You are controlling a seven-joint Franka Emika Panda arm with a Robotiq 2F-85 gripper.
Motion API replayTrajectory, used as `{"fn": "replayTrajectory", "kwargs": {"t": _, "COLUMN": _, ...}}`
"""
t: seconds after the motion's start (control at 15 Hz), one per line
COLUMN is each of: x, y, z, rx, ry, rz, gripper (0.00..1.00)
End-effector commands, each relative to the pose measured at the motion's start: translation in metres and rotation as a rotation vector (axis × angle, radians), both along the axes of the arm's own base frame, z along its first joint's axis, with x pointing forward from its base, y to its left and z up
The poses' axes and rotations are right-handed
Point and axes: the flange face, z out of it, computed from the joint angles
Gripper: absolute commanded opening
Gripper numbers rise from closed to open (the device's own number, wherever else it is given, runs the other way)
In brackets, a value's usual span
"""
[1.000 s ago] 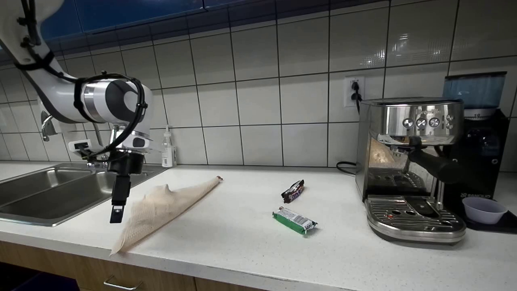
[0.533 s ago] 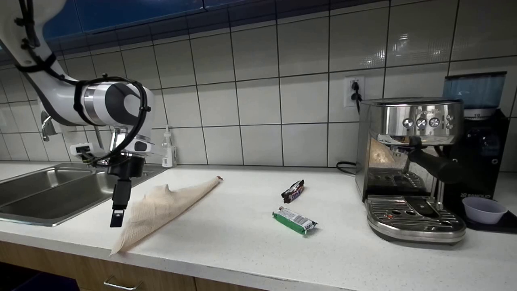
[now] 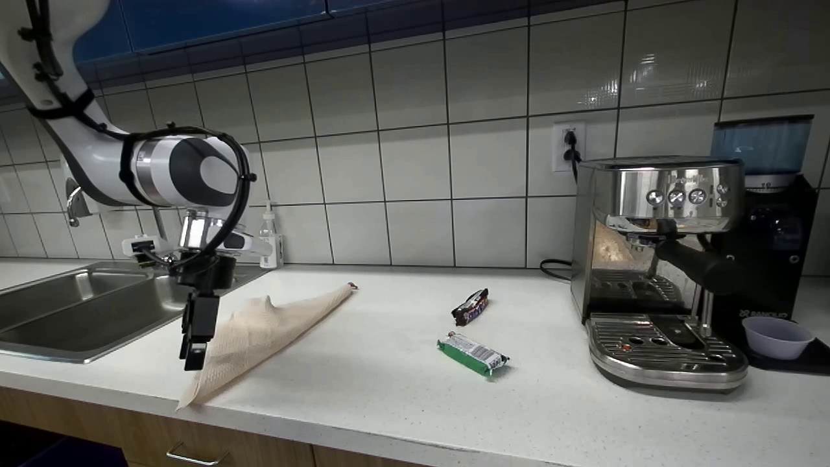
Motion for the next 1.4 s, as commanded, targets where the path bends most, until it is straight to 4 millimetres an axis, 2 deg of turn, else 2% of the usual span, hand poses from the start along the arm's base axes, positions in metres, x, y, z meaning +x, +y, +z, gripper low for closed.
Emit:
{"fn": "replayTrajectory", "kwargs": {"t": 0.0, "x": 0.0, "y": 0.0, "z": 0.0, "rx": 0.001, "ry": 0.001, "rz": 0.001, "gripper": 1.0}}
{"fn": "replayTrajectory", "kwargs": {"t": 0.6, "x": 0.0, "y": 0.0, "z": -0.002, "rx": 0.0, "ry": 0.007, "rz": 0.001, "gripper": 1.0}}
{"fn": "replayTrajectory", "kwargs": {"t": 1.07, "x": 0.009, "y": -0.002, "z": -0.004, "rx": 0.029, "ry": -0.111, "rz": -0.012, "gripper": 1.0}}
{"fn": "replayTrajectory", "kwargs": {"t": 1.33, "x": 0.008, "y": -0.004, "z": -0.003, "rx": 0.034, "ry": -0.155, "rz": -0.004, "gripper": 1.0}}
